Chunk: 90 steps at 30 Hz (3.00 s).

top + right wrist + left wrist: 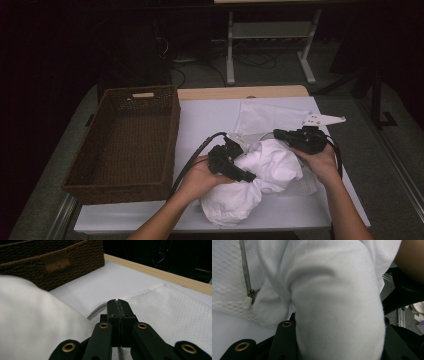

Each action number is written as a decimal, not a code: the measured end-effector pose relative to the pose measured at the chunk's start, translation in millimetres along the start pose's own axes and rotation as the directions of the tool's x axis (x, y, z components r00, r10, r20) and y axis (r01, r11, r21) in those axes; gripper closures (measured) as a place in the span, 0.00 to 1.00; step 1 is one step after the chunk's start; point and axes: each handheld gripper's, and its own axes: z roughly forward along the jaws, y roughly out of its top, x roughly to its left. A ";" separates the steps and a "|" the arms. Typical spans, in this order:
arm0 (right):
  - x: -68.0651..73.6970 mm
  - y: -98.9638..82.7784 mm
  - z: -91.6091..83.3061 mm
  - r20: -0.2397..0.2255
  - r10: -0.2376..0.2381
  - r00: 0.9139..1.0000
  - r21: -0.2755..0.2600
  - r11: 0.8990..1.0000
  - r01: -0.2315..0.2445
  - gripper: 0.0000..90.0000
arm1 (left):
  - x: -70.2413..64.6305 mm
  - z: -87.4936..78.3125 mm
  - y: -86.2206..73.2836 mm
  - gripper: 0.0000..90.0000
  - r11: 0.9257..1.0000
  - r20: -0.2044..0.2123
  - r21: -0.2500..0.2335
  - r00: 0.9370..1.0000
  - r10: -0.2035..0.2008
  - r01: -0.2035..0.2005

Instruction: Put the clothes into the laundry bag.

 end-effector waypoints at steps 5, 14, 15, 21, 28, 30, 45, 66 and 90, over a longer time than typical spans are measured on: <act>3.8 -0.1 -6.0 -0.019 -0.005 1.000 -0.012 1.000 0.005 0.99 | 1.8 14.7 -0.6 0.64 0.999 -0.007 0.034 1.000 0.008 -0.008; 11.1 1.3 -12.8 -0.035 -0.021 0.999 -0.022 1.000 0.020 0.99 | 9.2 10.4 3.8 0.64 1.000 -0.062 -0.014 0.998 -0.005 0.004; 11.9 2.2 -14.4 -0.039 -0.021 0.999 -0.028 0.999 0.020 0.99 | 10.5 8.2 3.7 0.64 1.000 -0.080 -0.017 0.997 -0.008 0.006; 16.7 6.7 -16.9 -0.051 -0.017 0.999 -0.038 0.999 0.015 0.99 | 18.6 5.7 1.8 0.64 1.000 -0.155 -0.019 0.988 -0.022 0.020; 23.3 11.4 -11.4 -0.062 -0.020 0.998 -0.037 0.999 0.018 0.99 | 24.9 17.7 2.4 0.64 0.999 -0.157 -0.010 0.987 -0.033 0.031; 24.6 12.1 -10.1 -0.067 -0.022 0.998 -0.038 0.999 0.020 0.99 | 24.6 21.4 3.8 0.64 1.000 -0.153 -0.007 0.988 -0.030 0.029; 40.4 16.4 -1.6 -0.126 -0.048 0.991 -0.030 0.999 0.045 0.99 | 25.6 40.7 12.2 0.64 1.000 -0.135 0.013 0.991 -0.016 0.018; 43.7 18.1 -6.7 -0.122 -0.064 0.991 -0.044 0.997 0.059 0.99 | 44.1 13.8 6.3 0.64 0.997 -0.207 -0.051 0.975 -0.074 0.065; 36.6 -6.7 -31.9 0.002 -0.049 0.999 0.018 0.999 0.048 0.78 | 57.2 29.3 0.0 0.63 0.993 -0.262 -0.052 0.958 -0.120 0.111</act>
